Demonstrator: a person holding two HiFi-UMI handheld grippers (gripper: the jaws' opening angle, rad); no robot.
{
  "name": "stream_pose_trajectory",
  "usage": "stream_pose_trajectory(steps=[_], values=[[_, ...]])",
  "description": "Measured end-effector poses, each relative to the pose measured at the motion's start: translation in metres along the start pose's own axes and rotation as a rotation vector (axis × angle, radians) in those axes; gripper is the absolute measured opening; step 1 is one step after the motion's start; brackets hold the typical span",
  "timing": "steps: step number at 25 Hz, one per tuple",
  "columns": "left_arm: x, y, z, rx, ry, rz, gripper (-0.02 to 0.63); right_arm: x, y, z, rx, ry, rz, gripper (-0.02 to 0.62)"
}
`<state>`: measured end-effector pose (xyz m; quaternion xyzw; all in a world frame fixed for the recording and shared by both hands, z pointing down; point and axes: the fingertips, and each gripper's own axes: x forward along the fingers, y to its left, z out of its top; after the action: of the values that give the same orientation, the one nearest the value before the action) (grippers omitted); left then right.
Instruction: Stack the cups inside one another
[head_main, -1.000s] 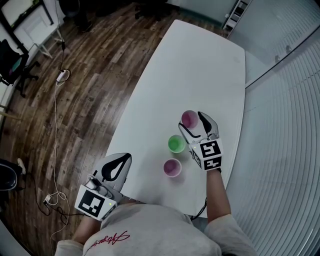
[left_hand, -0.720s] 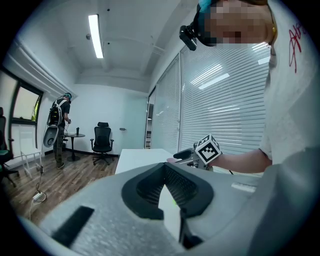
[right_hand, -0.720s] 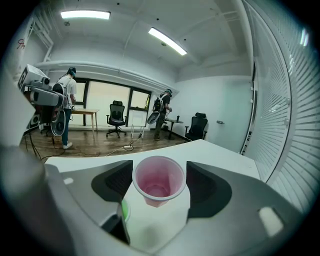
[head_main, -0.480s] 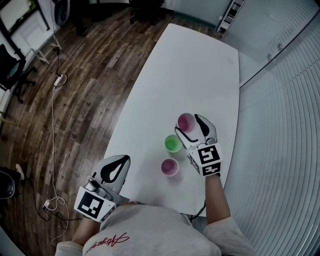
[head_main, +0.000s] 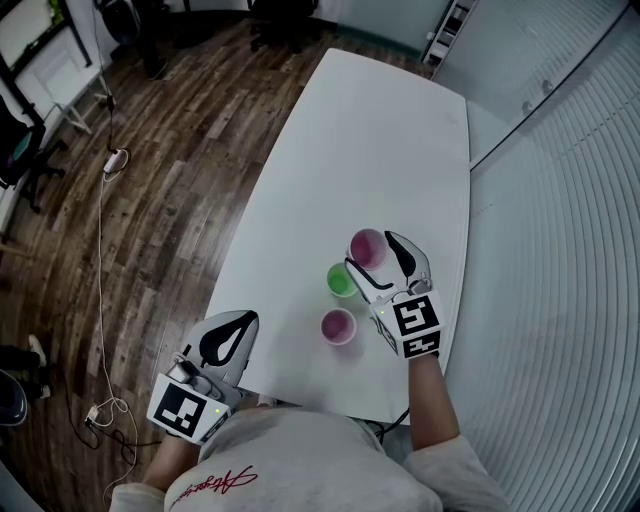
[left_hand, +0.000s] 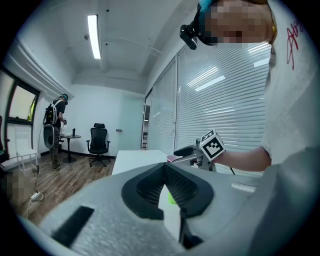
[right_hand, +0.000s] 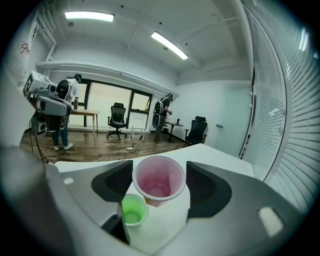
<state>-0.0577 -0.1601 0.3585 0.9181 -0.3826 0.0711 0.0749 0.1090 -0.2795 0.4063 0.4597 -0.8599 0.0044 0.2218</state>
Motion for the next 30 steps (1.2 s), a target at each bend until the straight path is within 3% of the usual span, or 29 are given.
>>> stream_pose_trajectory(steps=[30], values=[[-0.039,-0.012,-0.001,0.014,-0.051,-0.109,-0.005,-0.05,0.062,0.009,-0.009,0.016,-0.052,0.336]])
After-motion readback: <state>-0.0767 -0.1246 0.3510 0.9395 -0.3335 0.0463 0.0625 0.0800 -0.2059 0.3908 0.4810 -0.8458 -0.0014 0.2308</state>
